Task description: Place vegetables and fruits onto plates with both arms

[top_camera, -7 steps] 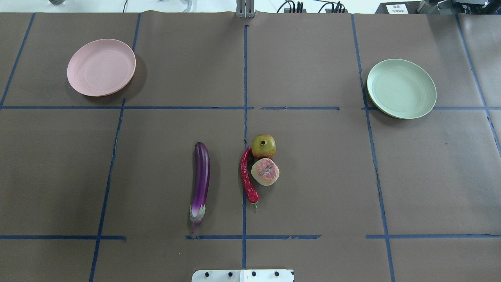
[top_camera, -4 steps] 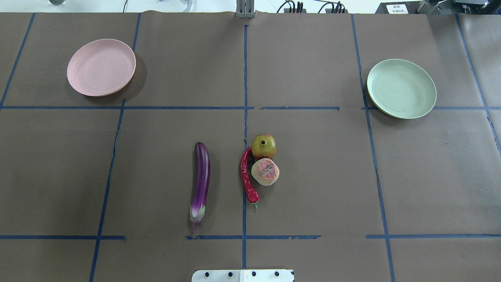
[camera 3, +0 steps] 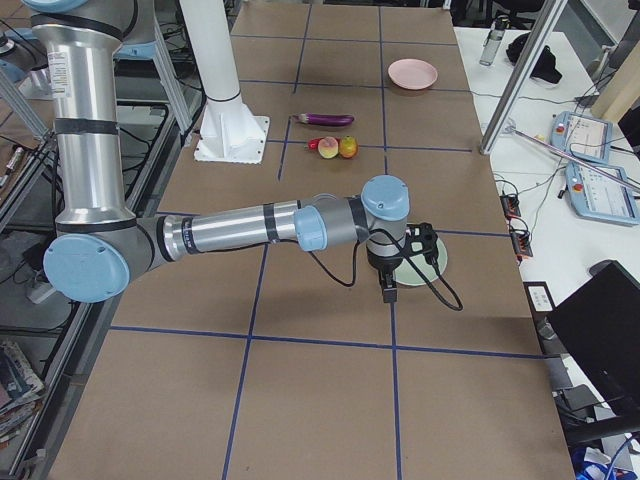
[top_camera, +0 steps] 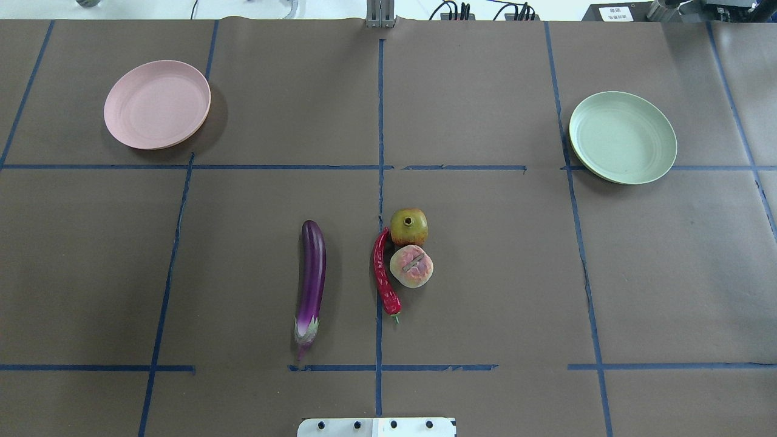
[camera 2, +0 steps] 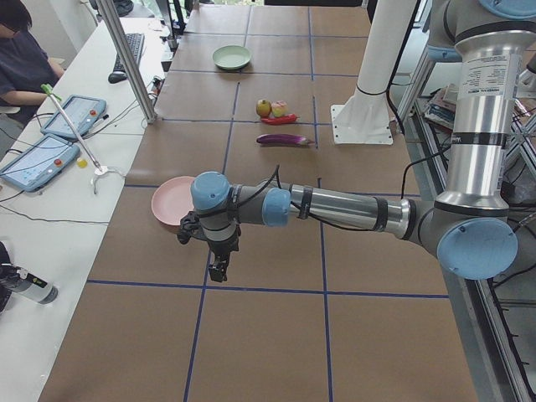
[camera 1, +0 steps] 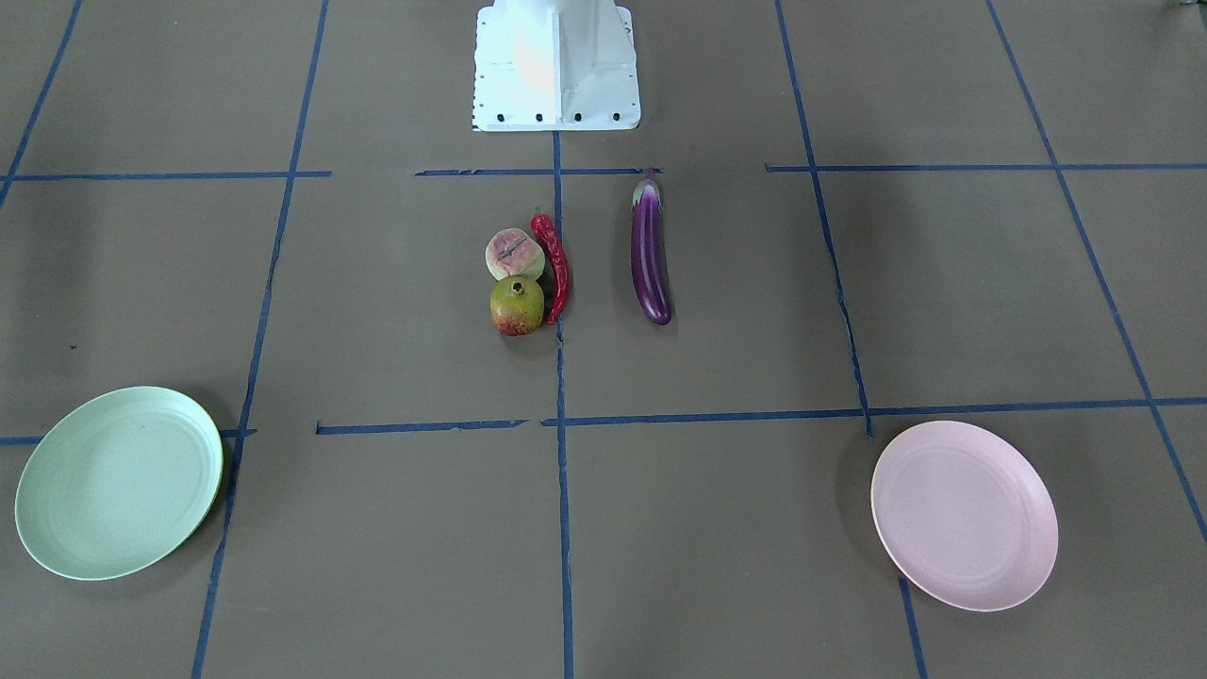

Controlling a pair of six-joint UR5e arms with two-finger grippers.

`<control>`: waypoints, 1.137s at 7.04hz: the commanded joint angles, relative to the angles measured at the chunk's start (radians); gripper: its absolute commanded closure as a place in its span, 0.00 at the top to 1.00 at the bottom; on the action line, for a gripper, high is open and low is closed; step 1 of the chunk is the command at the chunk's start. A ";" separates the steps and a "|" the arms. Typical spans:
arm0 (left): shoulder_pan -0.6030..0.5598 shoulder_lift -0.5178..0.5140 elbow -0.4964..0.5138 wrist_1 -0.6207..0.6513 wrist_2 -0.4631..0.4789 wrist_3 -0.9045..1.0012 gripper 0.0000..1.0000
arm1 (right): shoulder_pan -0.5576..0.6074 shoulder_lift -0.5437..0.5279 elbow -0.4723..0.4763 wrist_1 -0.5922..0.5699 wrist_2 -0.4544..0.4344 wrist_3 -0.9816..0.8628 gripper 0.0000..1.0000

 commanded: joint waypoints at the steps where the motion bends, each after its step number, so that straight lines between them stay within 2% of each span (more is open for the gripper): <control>1: 0.000 0.000 -0.001 0.000 -0.001 0.000 1.00 | -0.078 0.031 0.028 0.153 0.015 0.171 0.99; 2: 0.000 0.000 -0.001 0.000 -0.001 0.000 1.00 | -0.114 0.072 0.040 0.231 0.013 0.294 0.99; 3: 0.000 -0.001 -0.001 0.000 -0.001 0.000 1.00 | -0.176 0.150 0.056 0.231 0.005 0.444 1.00; 4: 0.000 -0.001 -0.003 0.000 -0.001 0.000 1.00 | -0.226 0.203 0.057 0.226 -0.024 0.512 1.00; 5: 0.000 -0.001 -0.003 0.000 -0.001 0.000 1.00 | -0.305 0.249 0.062 0.221 -0.079 0.565 1.00; 7: 0.000 -0.001 -0.003 0.000 -0.001 0.000 1.00 | -0.495 0.362 0.079 0.200 -0.232 0.799 1.00; 8: 0.000 -0.001 -0.003 0.000 -0.001 0.000 1.00 | -0.593 0.417 0.114 0.101 -0.339 0.865 1.00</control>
